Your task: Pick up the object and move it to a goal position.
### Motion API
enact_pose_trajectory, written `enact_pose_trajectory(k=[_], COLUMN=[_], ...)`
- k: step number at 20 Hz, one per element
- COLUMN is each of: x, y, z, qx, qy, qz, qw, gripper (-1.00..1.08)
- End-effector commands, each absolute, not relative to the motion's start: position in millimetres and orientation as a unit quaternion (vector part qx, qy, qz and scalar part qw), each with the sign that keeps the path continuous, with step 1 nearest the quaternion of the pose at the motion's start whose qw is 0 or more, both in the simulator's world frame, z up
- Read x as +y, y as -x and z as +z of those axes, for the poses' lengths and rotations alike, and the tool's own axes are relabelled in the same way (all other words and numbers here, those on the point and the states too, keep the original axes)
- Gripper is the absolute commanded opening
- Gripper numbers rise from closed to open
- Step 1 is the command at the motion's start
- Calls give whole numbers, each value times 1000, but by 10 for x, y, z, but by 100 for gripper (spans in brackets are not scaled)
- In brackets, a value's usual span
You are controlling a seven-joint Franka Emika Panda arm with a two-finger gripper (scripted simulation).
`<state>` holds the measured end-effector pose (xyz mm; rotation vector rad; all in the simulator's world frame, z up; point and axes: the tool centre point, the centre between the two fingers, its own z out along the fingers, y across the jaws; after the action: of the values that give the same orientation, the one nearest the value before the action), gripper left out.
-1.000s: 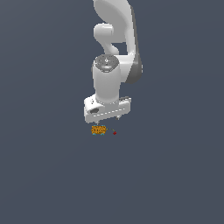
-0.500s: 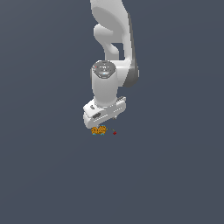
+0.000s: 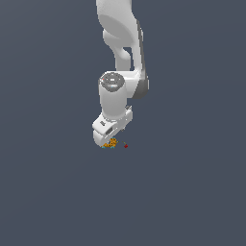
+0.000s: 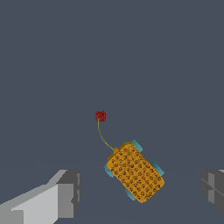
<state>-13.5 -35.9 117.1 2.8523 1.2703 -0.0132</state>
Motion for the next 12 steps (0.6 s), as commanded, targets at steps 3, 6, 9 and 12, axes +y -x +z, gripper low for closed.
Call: enact_pose_trajectory(k=[3, 6, 9, 12], x=[-388, -405, -422, -437], y=[161, 179, 198, 217], z=[1081, 1022, 965, 908], qx=[461, 496, 531, 564], qy=[-887, -868, -848, -826], qz=[-5, -5, -5, -5], qw=[9, 8, 7, 6], gripper=[100, 100, 100, 100])
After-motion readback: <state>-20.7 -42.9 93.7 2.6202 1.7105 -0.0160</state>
